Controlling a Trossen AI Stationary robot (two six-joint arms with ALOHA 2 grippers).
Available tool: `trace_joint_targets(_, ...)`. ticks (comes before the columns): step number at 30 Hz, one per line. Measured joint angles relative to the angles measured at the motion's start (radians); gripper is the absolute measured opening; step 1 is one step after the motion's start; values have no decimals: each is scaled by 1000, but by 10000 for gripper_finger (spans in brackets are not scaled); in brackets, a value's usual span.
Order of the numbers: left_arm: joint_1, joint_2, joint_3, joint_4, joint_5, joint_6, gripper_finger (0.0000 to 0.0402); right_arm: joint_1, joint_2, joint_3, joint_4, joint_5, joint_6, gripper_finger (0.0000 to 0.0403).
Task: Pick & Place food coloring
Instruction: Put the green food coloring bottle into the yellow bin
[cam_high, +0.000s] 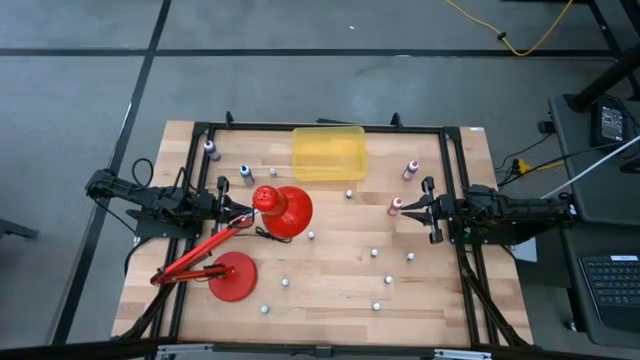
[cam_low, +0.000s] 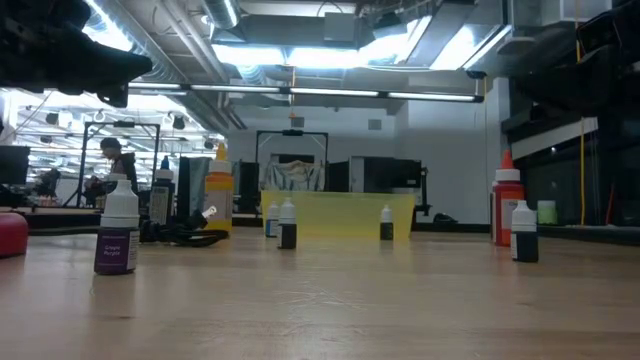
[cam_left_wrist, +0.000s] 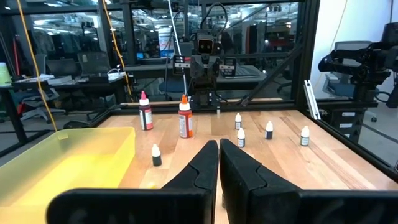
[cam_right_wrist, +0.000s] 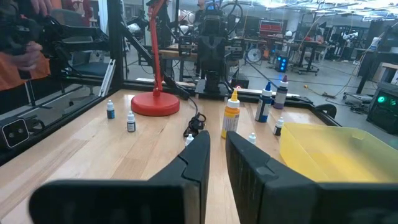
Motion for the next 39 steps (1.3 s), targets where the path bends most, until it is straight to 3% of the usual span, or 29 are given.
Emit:
trace_joint_targets(12,0,0,0,16,-4,-59,16,0,0,0,0,0,0,56)
trace_joint_targets(19,0,2,35,31,-61,-61,52,0,0,0,0,0,0,56)
trace_joint_targets(28,0,92,191,-81,-257,-40,131,0,0,0,0,0,0,56)
trace_joint_targets(39,0,349,448,-216,-520,-25,211,0,0,0,0,0,0,56)
